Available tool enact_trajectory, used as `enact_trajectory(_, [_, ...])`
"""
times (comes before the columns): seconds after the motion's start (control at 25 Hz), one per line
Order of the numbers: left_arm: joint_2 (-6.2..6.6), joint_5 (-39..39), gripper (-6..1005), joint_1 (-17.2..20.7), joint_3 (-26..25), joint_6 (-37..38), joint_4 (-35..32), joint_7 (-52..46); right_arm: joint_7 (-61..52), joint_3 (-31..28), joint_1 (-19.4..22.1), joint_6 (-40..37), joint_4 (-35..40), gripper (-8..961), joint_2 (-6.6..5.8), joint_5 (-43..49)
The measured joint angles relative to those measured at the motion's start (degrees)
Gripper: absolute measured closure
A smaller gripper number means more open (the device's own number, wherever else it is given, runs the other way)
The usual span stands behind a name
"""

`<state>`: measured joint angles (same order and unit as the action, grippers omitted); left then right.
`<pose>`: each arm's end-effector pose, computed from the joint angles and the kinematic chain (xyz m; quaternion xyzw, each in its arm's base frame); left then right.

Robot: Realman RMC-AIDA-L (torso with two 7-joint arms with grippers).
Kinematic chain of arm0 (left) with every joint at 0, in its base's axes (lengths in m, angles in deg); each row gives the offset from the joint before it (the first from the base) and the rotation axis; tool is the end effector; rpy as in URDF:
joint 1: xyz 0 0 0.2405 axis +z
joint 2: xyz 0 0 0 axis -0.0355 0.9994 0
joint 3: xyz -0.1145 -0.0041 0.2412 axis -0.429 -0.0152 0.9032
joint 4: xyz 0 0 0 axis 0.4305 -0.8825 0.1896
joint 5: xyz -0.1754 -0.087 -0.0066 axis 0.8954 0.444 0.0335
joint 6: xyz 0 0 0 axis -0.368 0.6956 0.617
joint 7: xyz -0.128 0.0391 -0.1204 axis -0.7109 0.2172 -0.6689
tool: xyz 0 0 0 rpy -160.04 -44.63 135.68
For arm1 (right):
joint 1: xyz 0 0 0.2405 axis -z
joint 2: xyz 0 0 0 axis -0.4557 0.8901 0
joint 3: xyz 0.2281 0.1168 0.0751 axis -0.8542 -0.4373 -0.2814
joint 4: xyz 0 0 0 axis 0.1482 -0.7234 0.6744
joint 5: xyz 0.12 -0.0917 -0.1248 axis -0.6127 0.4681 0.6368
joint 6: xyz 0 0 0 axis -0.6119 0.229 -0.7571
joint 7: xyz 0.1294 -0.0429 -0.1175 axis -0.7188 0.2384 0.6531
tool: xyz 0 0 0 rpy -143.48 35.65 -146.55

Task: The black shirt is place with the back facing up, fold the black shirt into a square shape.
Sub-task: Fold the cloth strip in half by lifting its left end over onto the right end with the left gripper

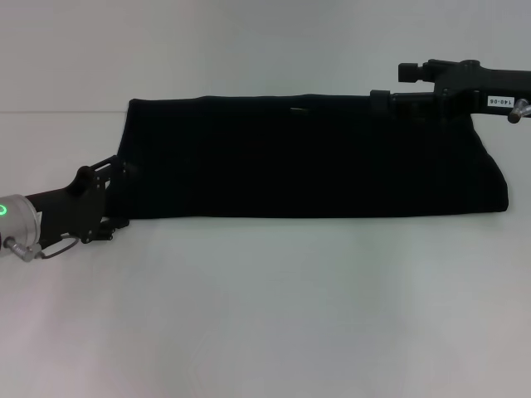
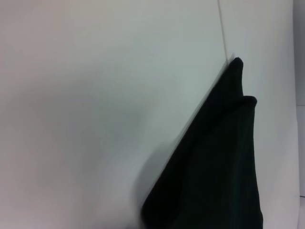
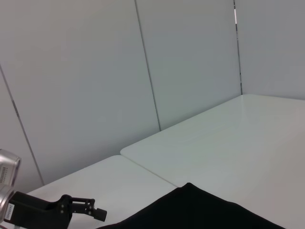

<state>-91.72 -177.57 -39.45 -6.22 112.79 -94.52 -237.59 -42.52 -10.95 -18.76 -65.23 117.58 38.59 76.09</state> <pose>-0.3283 0.4092 -0.0211 -0.4105 -0.8326 -0.3288 0.1738 0.1898 0.4412 0.0238 -0.9208 0.2223 0.2446 0.2069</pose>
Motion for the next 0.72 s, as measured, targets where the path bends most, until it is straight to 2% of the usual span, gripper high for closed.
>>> enact_trajectory(0.72, [-0.19,0.0,49,0.4,0.0,0.2,0.0,0.3,-0.1,0.0,0.0,0.0,0.0,29,0.06,-0.1])
